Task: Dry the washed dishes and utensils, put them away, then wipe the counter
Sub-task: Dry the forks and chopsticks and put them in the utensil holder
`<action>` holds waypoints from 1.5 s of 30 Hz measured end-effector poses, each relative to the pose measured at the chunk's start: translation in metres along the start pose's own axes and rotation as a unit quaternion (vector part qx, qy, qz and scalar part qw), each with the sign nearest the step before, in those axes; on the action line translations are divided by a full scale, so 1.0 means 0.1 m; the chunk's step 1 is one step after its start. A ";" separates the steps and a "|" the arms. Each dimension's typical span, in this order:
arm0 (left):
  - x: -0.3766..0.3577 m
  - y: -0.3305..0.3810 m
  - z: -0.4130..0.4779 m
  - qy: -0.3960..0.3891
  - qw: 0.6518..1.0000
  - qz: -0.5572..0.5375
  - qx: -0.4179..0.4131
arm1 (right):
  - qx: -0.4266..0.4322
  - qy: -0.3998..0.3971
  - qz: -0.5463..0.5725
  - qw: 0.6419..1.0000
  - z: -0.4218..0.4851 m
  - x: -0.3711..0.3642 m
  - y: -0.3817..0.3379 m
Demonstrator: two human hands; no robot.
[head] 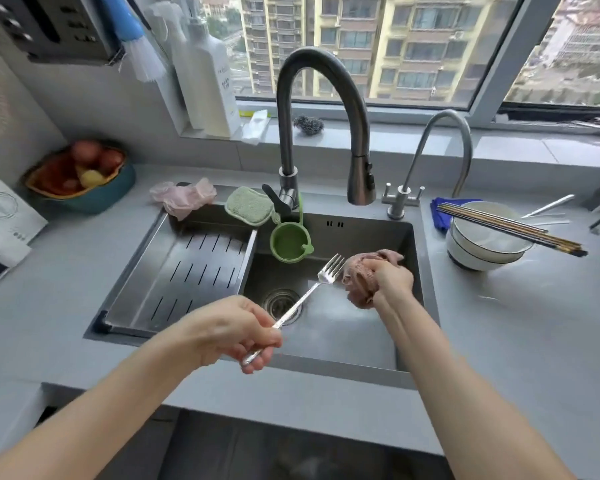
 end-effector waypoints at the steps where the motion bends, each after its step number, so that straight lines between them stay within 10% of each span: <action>1: 0.09 -0.06 -0.03 0.007 1.000 -0.006 -0.003 | 0.017 0.007 0.003 1.000 0.04 0.07 -0.04; 9: -0.02 0.07 0.33 0.035 0.995 -0.063 -0.071 | -0.008 -0.291 0.037 0.956 -0.65 -0.62 0.52; 16: 0.34 -0.01 0.52 0.109 0.992 0.041 -0.044 | 0.045 -0.301 0.016 0.952 -0.53 -0.72 0.19; 20: 0.28 0.32 0.70 0.045 0.981 -0.152 -0.115 | 0.070 -0.348 -0.050 0.933 -0.55 -0.91 0.10; 27: 0.40 0.42 0.88 0.217 0.942 -0.220 -0.128 | 0.263 -0.255 -0.185 0.912 -0.39 -0.98 -0.02; 35: 0.87 0.70 1.07 0.197 0.944 -0.202 -0.172 | 0.134 -0.409 -0.211 0.878 -0.37 -1.07 -0.06; 45: 2.05 0.42 1.15 0.323 0.901 -0.259 -0.132 | 0.116 -0.368 -0.282 0.878 -0.54 -1.20 0.20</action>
Point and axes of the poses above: each hand's wrist, its own z-axis towards the middle knuckle, its own x-axis out of the back of the hand, y = z × x, the point moved 7 cm from there along z, towards the middle knuckle, and after that the axes turned 4 degrees about y, right-handed, at the moved point
